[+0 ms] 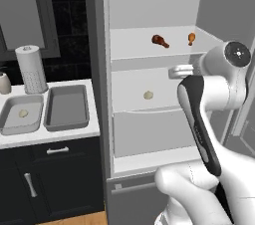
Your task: Place one garlic and one chicken drumstick in each tupperware on the nearby counter, to pack two identical lunches.
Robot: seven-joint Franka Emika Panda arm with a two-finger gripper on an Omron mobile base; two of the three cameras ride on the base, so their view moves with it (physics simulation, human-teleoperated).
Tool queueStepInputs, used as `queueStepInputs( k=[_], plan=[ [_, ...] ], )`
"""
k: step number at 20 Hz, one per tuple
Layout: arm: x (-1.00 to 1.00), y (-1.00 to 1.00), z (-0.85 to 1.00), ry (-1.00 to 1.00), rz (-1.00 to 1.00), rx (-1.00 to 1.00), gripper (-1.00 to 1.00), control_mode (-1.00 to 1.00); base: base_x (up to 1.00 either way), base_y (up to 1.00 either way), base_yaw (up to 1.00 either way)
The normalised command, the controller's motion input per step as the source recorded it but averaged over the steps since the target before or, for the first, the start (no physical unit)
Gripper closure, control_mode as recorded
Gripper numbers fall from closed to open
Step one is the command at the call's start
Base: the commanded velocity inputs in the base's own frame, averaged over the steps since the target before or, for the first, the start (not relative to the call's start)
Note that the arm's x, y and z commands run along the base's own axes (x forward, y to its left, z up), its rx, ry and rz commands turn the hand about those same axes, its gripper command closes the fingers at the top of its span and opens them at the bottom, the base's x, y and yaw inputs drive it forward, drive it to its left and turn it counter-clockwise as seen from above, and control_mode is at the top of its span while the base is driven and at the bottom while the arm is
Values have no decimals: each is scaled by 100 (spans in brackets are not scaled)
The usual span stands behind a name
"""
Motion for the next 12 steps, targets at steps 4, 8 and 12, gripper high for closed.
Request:
queueStepInputs(
  k=[4,8,12],
  plan=[
    [23,-1,30,0,5,0,-100,-100,0,0,0],
    [38,-3,0,1,0,0,-100,-100,0,0,0],
    [61,0,7,0,4,0,-100,-100,0,0,0]
  ],
)
